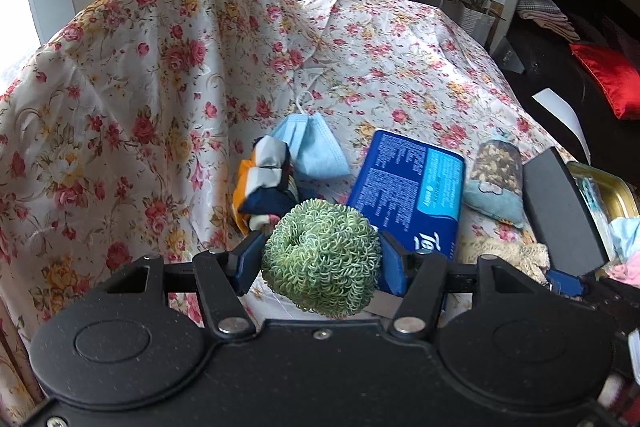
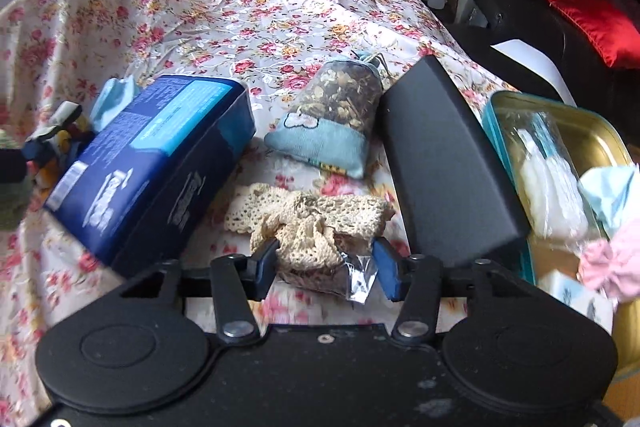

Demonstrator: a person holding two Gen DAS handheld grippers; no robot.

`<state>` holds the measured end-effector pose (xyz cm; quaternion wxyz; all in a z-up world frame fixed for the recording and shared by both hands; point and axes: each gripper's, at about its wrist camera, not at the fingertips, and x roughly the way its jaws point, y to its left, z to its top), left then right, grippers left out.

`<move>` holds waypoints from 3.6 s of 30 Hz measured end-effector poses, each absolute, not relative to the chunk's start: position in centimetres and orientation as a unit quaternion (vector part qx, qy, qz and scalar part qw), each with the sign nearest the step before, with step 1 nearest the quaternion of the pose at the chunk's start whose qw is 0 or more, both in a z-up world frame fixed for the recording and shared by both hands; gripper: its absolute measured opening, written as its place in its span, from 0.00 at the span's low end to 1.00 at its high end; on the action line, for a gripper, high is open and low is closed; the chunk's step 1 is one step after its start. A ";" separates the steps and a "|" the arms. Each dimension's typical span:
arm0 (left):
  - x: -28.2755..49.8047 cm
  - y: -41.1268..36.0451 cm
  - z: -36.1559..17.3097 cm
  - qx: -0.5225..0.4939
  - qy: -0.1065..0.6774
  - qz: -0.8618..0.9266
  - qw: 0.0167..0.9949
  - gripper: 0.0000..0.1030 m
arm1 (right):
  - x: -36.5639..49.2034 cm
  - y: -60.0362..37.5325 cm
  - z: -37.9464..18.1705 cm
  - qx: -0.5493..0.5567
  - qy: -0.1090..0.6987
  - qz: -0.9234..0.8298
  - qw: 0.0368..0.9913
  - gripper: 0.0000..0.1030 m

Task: Organize soft objects
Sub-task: 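Grasp the green fuzzy ball with the left tool while the right tool grasps the lace cloth, then carry the ball and lace cloth to the gold tray and release them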

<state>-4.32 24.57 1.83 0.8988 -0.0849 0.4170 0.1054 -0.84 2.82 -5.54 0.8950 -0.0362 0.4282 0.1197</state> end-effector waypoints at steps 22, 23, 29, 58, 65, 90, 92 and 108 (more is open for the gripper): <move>-5.3 20.7 2.3 -0.071 0.423 0.079 0.900 0.55 | -4.8 3.2 -5.5 -0.058 0.432 0.144 0.888 0.99; -5.3 20.7 2.3 -0.071 0.423 0.080 0.900 0.55 | -4.5 3.6 -5.8 -0.063 0.434 0.136 0.888 0.99; -5.3 20.9 2.0 -0.073 0.427 0.083 0.898 0.55 | -3.4 4.7 -7.0 -0.083 0.442 0.129 0.884 0.98; -0.7 8.6 4.9 -0.025 0.409 -0.045 0.911 0.55 | -2.1 -11.9 2.3 0.010 0.321 0.021 0.947 0.60; 1.4 2.1 4.3 0.004 0.407 -0.095 0.909 0.55 | 2.6 -17.2 1.7 0.016 0.311 -0.007 0.950 0.60; 3.7 -10.2 -2.8 0.025 0.502 -0.188 0.844 0.55 | 11.2 -25.4 0.0 0.058 0.334 0.011 0.941 0.61; 3.6 -10.8 -3.1 0.025 0.505 -0.192 0.841 0.55 | 11.4 -25.5 -0.1 0.060 0.335 0.010 0.940 0.61; 3.7 -11.2 -4.0 0.021 0.504 -0.187 0.843 0.56 | 11.6 -24.5 -0.9 0.013 0.377 0.068 0.924 0.61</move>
